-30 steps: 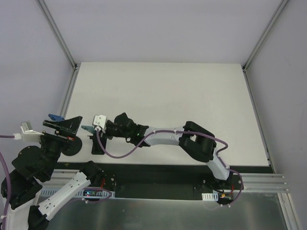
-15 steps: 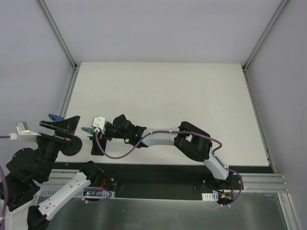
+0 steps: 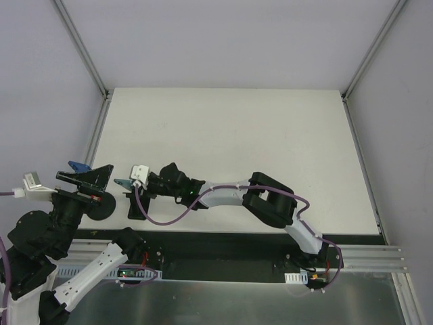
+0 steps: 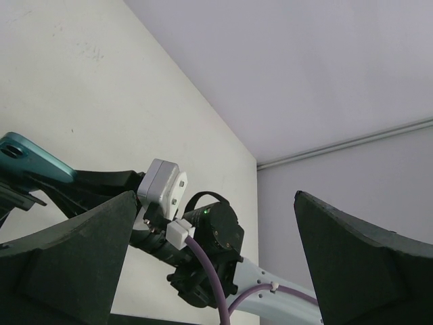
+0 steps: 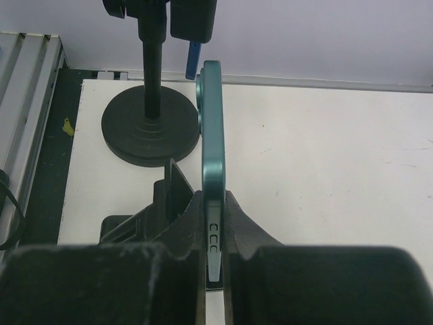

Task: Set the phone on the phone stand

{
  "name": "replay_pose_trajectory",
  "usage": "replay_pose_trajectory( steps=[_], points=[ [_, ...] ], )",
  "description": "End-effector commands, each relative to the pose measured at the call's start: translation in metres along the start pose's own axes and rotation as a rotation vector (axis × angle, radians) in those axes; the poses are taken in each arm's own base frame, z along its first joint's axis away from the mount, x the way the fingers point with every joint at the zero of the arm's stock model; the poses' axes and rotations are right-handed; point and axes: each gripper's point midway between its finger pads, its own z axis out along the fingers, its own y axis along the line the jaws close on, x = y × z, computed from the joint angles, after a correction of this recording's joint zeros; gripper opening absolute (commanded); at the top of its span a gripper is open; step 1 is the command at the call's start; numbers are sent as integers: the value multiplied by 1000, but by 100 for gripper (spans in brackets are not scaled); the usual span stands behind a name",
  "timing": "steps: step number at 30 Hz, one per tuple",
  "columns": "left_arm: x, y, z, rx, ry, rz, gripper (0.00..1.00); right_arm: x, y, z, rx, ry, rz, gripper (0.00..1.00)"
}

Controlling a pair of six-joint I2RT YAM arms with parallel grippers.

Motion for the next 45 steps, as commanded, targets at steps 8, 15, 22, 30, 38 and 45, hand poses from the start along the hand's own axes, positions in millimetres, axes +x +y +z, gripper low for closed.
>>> replay_pose_trajectory(
  steps=[8,15,22,30,38,45],
  points=[
    [-6,-8,4,26,-33,18,99,-55,-14,-2,67,-163,-31,3],
    [-6,-8,5,27,-37,23,99,-52,-9,2,42,-143,-24,4],
    [-6,-8,6,28,-37,26,99,-51,-6,1,45,-127,-27,7],
    [-5,-6,5,30,-37,16,99,-49,-6,-1,55,-120,-26,34],
    [-4,-5,4,36,-36,14,99,-63,-12,-6,73,-135,-38,60],
    [-3,-4,4,38,-30,25,99,-124,-1,-34,-4,-212,-41,93]
  ],
)
